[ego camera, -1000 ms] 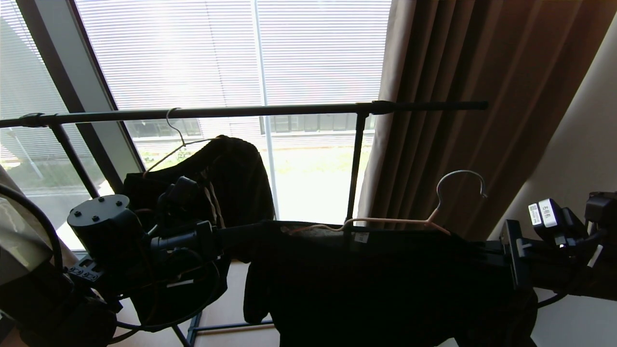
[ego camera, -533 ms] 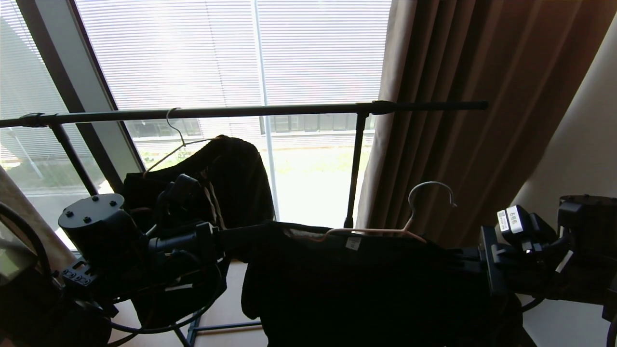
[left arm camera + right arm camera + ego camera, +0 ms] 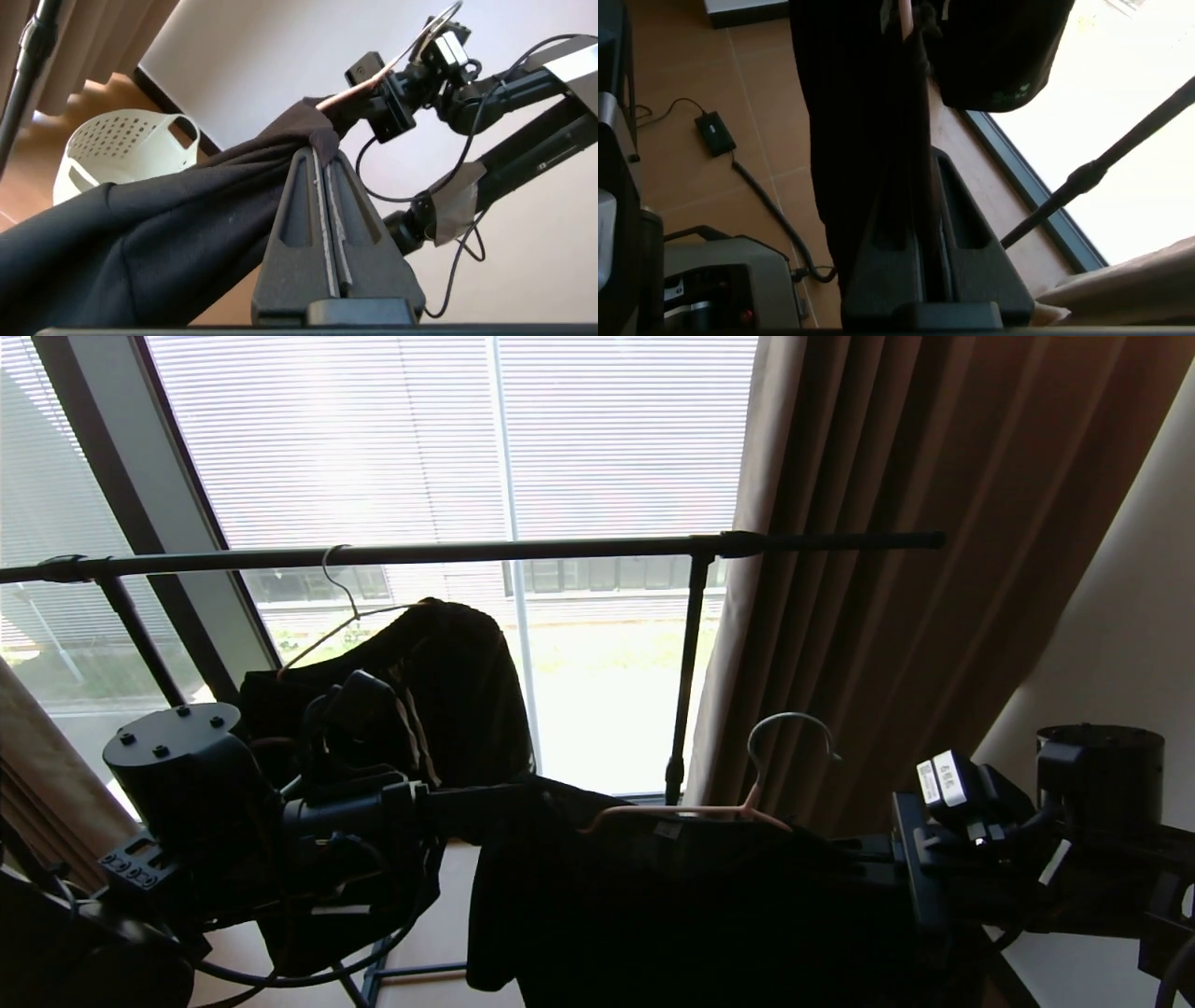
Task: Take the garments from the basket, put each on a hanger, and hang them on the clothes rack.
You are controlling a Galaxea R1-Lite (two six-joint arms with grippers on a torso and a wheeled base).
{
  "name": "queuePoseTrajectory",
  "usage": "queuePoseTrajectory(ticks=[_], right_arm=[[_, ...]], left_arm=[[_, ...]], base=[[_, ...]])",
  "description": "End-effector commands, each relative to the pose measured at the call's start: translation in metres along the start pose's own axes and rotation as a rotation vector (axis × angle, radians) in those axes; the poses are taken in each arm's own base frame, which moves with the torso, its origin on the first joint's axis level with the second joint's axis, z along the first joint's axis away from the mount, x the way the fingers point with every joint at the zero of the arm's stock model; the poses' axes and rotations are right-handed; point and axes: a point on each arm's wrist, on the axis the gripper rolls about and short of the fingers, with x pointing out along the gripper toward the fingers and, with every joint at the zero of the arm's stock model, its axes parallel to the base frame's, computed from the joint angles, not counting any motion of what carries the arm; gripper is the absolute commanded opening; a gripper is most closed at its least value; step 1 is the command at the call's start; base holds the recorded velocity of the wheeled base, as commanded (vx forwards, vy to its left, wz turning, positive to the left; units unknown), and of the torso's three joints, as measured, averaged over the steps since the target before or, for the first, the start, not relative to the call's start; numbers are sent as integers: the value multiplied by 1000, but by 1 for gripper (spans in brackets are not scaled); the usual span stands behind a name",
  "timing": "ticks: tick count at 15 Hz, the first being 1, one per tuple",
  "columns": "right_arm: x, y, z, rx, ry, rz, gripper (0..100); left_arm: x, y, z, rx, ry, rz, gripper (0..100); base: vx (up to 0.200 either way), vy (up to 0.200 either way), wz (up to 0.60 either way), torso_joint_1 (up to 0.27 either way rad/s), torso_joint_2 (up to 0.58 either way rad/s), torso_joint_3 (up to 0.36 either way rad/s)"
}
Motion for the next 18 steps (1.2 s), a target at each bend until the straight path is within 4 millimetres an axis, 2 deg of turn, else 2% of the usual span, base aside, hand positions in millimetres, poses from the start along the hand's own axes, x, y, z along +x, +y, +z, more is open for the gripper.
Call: queuePoseTrajectory(ticks=[1, 3, 5, 8, 13, 18], right_arm=[[8, 4, 0, -4, 3, 35, 0], [11, 0, 1, 2, 2, 36, 0], [21, -4, 5, -4, -5, 55, 0], [25, -4, 3, 9, 0, 67, 0], [33, -7, 6, 43, -38, 69, 0], [38, -1, 12, 55, -61, 82, 0]], left_arm=[[1, -2, 6, 15, -11, -8, 0], [4, -3, 11, 11, 1, 1, 0], [9, -11, 28, 26, 19, 7, 0], [13, -28, 40, 37, 81, 20, 0], [21, -68, 59, 39, 139, -23, 0], [35, -79, 63, 37, 200, -33, 0]], base=[[0, 0, 0, 0, 0, 0], [0, 0, 0, 0, 0, 0], [0, 0, 0, 0, 0, 0], [0, 0, 0, 0, 0, 0], [0, 0, 0, 0, 0, 0], [0, 0, 0, 0, 0, 0]])
